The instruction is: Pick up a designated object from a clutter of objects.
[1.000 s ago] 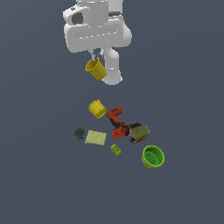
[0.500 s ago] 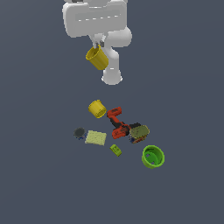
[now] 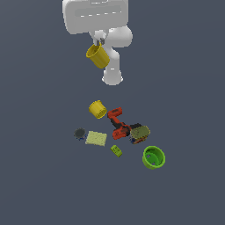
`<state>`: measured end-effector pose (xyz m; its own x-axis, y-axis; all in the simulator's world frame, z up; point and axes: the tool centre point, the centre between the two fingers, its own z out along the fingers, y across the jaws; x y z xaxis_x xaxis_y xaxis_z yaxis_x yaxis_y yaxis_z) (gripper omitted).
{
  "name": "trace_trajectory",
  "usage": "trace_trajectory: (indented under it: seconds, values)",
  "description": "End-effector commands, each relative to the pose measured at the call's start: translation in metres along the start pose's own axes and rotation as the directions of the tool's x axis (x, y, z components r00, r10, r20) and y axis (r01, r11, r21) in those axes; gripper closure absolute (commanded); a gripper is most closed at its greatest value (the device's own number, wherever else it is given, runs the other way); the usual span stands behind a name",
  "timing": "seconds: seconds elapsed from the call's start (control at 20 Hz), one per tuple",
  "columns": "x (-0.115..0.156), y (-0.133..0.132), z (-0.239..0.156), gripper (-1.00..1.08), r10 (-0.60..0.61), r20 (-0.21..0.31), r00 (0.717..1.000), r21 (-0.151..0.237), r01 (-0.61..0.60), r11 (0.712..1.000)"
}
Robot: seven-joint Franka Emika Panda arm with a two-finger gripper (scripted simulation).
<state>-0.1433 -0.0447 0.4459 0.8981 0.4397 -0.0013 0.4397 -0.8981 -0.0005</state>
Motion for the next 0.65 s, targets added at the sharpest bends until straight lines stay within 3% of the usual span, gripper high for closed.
trace_trajectory:
  seconds: [0.0,0.6]
  values:
    - [0.001,0.000,-0.007,1.08,0.000,-0.002,1.000,-0.001,0.000,1.000]
    - [0.006,-0.001,-0.037,1.08,0.000,-0.002,1.000,-0.001,0.000,1.000]
